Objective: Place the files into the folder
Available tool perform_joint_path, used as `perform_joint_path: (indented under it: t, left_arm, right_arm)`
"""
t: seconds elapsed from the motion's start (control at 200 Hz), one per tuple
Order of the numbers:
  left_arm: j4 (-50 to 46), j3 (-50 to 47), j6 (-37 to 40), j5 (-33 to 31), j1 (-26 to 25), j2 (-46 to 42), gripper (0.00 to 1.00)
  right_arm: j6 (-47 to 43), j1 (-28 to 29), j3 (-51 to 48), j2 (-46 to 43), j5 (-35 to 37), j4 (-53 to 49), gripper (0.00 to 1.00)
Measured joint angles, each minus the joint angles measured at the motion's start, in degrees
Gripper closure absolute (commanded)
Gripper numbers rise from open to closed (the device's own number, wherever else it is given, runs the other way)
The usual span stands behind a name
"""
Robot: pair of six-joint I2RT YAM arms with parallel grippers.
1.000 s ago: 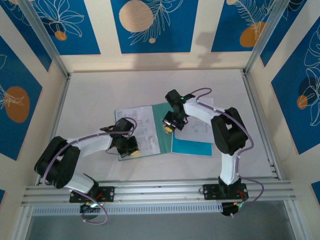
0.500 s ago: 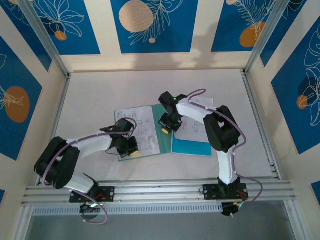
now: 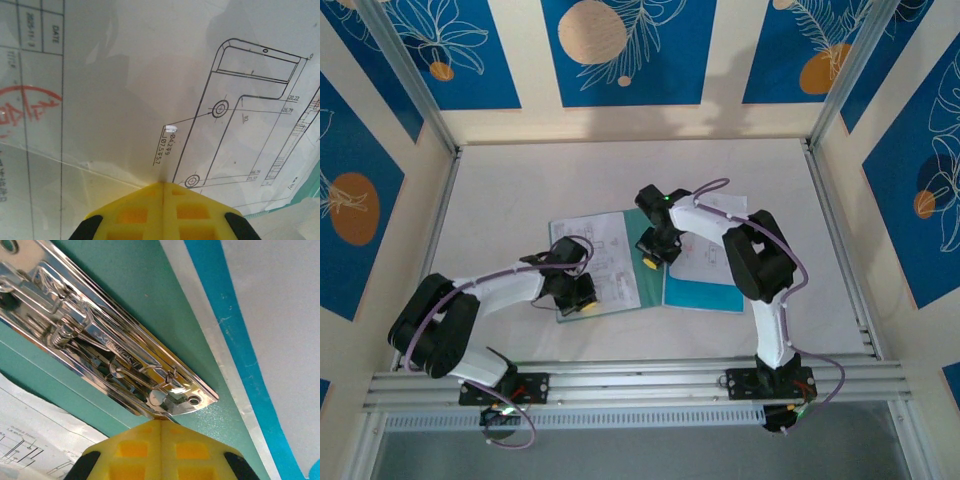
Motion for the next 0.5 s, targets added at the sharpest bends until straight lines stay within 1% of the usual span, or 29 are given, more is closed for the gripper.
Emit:
perform_joint_path:
  t: [0.5]
  left_arm:
    - [-0.46,-0.55,0.0,-0.26,0.0,-0.85,1.0]
  right_arm:
    - [-0.72,2.1,4.66,3.1,6.16,-5.29,1.0]
